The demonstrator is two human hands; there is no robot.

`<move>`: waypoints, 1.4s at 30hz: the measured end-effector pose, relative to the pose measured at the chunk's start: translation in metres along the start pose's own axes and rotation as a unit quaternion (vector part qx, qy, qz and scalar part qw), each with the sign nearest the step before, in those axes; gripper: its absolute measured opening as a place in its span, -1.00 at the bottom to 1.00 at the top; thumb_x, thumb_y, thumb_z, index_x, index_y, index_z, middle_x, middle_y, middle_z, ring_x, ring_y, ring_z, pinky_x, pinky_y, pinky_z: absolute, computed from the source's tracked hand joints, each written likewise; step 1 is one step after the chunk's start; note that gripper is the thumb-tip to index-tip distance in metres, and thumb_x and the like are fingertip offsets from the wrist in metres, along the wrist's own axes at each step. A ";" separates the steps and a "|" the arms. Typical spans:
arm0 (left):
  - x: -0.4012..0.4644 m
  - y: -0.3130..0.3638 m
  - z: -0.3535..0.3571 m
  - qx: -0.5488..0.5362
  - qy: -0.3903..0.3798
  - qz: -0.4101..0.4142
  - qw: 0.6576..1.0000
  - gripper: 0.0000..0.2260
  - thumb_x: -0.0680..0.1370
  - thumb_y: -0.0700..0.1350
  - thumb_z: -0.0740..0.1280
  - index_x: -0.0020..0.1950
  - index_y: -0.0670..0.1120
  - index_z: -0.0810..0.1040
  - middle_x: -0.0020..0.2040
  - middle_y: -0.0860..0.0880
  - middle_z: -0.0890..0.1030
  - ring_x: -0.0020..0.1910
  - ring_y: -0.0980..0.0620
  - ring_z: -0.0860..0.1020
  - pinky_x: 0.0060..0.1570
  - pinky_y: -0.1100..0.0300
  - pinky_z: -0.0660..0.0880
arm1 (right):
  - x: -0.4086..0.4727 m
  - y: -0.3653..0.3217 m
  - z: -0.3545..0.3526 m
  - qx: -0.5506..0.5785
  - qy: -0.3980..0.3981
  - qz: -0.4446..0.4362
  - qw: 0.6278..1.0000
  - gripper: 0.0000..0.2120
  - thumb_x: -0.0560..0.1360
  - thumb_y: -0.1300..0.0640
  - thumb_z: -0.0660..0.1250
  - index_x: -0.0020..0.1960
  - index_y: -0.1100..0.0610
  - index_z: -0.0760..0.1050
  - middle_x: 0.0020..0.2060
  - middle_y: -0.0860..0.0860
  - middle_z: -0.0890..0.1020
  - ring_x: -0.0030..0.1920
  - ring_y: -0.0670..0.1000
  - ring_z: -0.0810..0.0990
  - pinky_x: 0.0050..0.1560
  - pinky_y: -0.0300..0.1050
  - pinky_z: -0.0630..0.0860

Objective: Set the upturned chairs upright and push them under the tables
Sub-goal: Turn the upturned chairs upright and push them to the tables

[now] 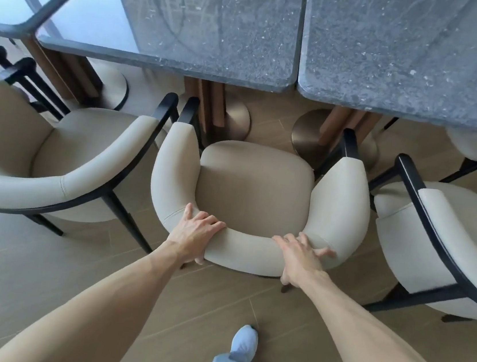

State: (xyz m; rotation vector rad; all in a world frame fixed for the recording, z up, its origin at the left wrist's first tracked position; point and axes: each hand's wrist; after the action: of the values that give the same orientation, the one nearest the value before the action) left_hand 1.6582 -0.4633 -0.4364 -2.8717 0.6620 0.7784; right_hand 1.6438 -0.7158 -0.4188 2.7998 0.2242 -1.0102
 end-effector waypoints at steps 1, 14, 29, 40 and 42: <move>0.000 0.000 0.002 0.006 0.012 0.001 1.000 -0.09 0.28 0.07 0.58 0.54 0.05 0.22 0.39 0.06 0.43 0.40 -0.03 0.35 0.45 -0.22 0.10 | 0.000 0.001 0.003 0.002 0.012 -0.004 1.000 -0.21 0.36 0.26 0.47 0.47 -0.10 0.22 0.34 -0.06 0.38 0.43 0.12 0.21 0.12 0.58 0.32; 0.006 -0.004 0.014 -0.003 0.052 -0.015 0.999 -0.19 0.29 0.12 0.52 0.48 0.12 0.28 0.30 0.12 0.50 0.32 0.00 0.39 0.43 -0.07 0.06 | 0.006 0.003 0.002 -0.012 0.028 -0.020 0.999 -0.20 0.33 0.34 0.48 0.45 -0.06 0.26 0.28 -0.03 0.41 0.38 0.13 0.25 0.06 0.69 0.26; 0.020 0.000 -0.012 -0.094 0.032 0.000 0.995 -0.06 0.31 0.28 0.52 0.57 0.07 0.17 0.46 0.08 0.36 0.48 0.03 0.27 0.49 -0.12 0.02 | 0.024 0.021 -0.015 0.042 0.012 -0.039 0.998 -0.07 0.33 0.08 0.58 0.54 0.00 0.12 0.45 0.01 0.29 0.56 0.14 0.06 0.23 0.71 0.08; -0.059 0.065 -0.142 -0.727 0.294 0.000 0.620 -0.67 0.69 0.12 0.12 0.35 0.04 0.53 0.30 0.01 0.59 0.26 0.07 0.56 0.22 0.01 0.53 | -0.108 0.025 -0.090 0.719 0.281 -0.055 0.633 -0.48 0.66 -0.18 0.13 0.50 0.10 0.38 0.44 -0.04 0.47 0.43 -0.11 0.43 0.45 -0.16 0.34; -0.085 0.086 -0.165 -0.736 0.320 0.026 0.597 -0.70 0.68 0.13 0.15 0.28 0.07 0.57 0.26 0.00 0.62 0.20 0.04 0.59 0.11 0.02 0.57 | -0.157 0.030 -0.098 0.738 0.323 -0.080 0.587 -0.46 0.64 -0.21 0.11 0.47 0.09 0.42 0.40 -0.05 0.52 0.39 -0.17 0.47 0.45 -0.06 0.37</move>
State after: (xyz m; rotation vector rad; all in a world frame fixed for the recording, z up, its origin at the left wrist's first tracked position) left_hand 1.6309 -0.5404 -0.2487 -4.8060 -0.1375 0.0831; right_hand 1.5912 -0.7399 -0.2409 4.6213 -0.6828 0.2794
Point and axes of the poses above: each hand's wrist, its own x-axis towards the middle knuckle, its own z-axis out of the palm, y = z × x
